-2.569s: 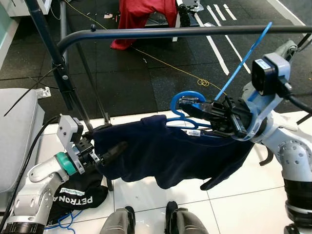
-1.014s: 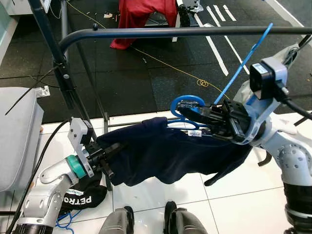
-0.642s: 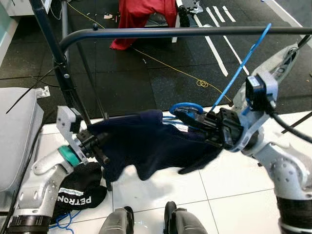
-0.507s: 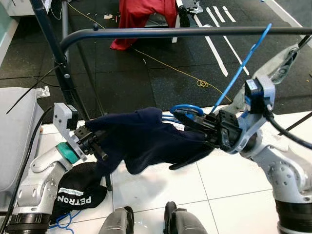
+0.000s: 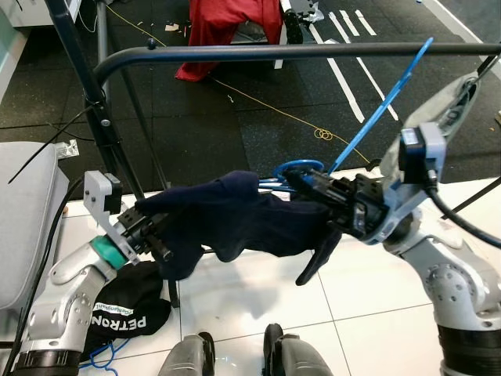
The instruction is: Hang hanger
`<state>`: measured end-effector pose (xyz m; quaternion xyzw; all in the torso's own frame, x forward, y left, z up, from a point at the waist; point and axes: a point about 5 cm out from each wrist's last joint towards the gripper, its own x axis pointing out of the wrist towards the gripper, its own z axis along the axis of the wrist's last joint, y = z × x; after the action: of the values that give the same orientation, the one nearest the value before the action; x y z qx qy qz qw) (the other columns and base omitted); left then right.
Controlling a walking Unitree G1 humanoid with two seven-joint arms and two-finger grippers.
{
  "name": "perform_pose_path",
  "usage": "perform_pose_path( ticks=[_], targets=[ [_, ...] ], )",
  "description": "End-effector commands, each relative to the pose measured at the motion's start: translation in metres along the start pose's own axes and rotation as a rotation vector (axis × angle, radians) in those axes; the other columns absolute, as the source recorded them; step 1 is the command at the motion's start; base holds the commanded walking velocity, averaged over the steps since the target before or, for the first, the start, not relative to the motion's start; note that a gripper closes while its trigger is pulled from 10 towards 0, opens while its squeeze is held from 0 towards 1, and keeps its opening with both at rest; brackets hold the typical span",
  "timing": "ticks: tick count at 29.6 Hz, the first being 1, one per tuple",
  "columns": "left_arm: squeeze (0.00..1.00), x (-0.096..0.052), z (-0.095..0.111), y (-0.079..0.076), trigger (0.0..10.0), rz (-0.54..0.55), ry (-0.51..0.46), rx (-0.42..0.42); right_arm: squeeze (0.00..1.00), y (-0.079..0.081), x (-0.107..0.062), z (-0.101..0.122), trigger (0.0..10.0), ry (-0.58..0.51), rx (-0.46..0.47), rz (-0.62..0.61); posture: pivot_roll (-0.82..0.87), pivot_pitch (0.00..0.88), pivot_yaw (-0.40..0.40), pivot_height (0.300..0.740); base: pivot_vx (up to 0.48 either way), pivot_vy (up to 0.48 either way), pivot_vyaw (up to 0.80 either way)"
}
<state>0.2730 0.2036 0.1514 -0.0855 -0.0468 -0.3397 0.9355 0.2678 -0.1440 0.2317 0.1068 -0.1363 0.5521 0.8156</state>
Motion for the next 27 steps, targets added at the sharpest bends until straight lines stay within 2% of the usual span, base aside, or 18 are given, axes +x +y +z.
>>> perform_pose_path(
  ticks=[1, 4, 5, 15, 16, 17, 18, 19, 21, 22, 27],
  targets=[
    [0.00, 0.003, 0.006, -0.011, 0.0, -0.062, -0.028, -0.009, 0.00, 0.003, 0.001, -0.001, 8.7, 0.003, -0.026, 0.012, -0.06, 0.113, -0.001, 0.740, 0.000, 0.000, 0.00],
    [0.00, 0.006, 0.007, -0.015, 0.0, -0.073, -0.038, -0.016, 0.00, 0.004, 0.003, -0.002, 8.7, 0.008, -0.025, 0.023, -0.06, 0.112, -0.004, 0.740, 0.000, 0.000, 0.00],
    [0.00, 0.009, 0.008, -0.018, 0.0, -0.085, -0.049, -0.020, 0.00, 0.005, 0.004, -0.003, 10.0, 0.010, -0.022, 0.032, -0.06, 0.110, -0.005, 0.740, 0.000, 0.000, 0.00],
    [0.00, 0.020, 0.014, -0.028, 0.0, -0.123, -0.090, -0.036, 0.00, 0.006, 0.007, -0.003, 10.0, 0.000, -0.004, 0.058, -0.07, 0.111, -0.007, 0.740, 0.000, 0.000, 0.00],
    [0.00, 0.020, 0.015, -0.029, 0.0, -0.134, -0.096, -0.038, 0.45, 0.006, 0.007, -0.003, 10.0, -0.001, 0.008, 0.063, -0.07, 0.112, -0.007, 0.740, 0.000, 0.000, 0.00],
    [0.00, 0.020, 0.015, -0.029, 0.0, -0.134, -0.096, -0.038, 0.45, 0.006, 0.007, -0.003, 10.0, -0.001, 0.008, 0.063, -0.07, 0.112, -0.007, 0.740, 0.000, 0.000, 0.00],
    [0.00, 0.019, 0.016, -0.030, 0.0, -0.140, -0.096, -0.039, 0.75, 0.006, 0.007, -0.003, 10.0, -0.001, 0.010, 0.064, -0.07, 0.113, -0.008, 0.740, 0.000, 0.000, 0.00],
    [0.00, 0.019, 0.016, -0.031, 0.0, -0.144, -0.095, -0.041, 0.86, 0.006, 0.006, -0.003, 10.0, -0.001, 0.010, 0.064, -0.07, 0.115, -0.009, 0.740, 0.000, 0.000, 0.00],
    [0.00, 0.019, 0.016, -0.032, 0.0, -0.148, -0.094, -0.042, 0.86, 0.005, 0.006, -0.003, 10.0, 0.000, 0.010, 0.064, -0.07, 0.115, -0.009, 0.740, 0.000, 0.000, 0.00],
    [0.00, 0.019, 0.016, -0.033, 0.0, -0.151, -0.093, -0.043, 0.95, 0.005, 0.006, -0.003, 10.0, 0.000, 0.010, 0.065, -0.07, 0.115, -0.009, 0.740, 0.000, 0.000, 0.00],
    [0.00, 0.018, 0.016, -0.034, 0.0, -0.158, -0.093, -0.044, 0.94, 0.004, 0.005, -0.002, 10.0, 0.003, 0.006, 0.064, -0.07, 0.118, -0.010, 0.740, 0.000, 0.000, 0.00]
  ],
)
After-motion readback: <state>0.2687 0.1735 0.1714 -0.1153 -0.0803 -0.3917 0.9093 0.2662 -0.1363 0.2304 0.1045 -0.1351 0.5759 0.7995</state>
